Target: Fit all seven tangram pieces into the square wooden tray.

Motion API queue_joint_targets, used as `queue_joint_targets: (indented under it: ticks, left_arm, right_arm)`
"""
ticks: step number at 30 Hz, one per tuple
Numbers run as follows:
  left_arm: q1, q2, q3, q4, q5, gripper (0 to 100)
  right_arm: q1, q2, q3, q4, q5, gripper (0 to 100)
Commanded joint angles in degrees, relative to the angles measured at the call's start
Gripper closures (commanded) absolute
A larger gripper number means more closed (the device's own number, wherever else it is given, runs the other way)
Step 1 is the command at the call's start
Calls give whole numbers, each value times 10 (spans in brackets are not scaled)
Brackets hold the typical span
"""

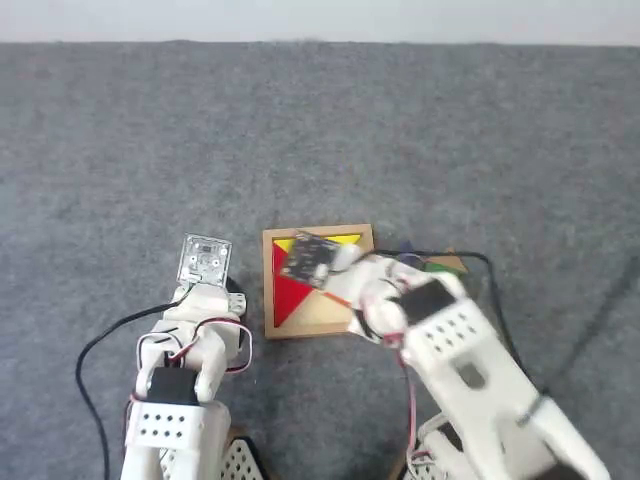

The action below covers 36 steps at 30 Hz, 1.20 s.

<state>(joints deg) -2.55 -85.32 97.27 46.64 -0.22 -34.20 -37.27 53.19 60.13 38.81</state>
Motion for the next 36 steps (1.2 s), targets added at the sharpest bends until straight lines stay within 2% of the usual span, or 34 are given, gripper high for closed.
queue_joint_targets:
  ticks: [1,7,19,36]
  left_arm:
    - [-2,-7,-5,1,2,986]
    - [-2,-7,-5,1,2,986]
    - [-2,-7,-5,1,2,986]
    - [-2,-7,-5,1,2,986]
  right_arm:
    - [-59,116,-86,-37,37,990]
    - [-88,233,-126,-91,100,990]
    - [-89,367,-229,-104,105,990]
    - [-88,400,-222,-99,188,990]
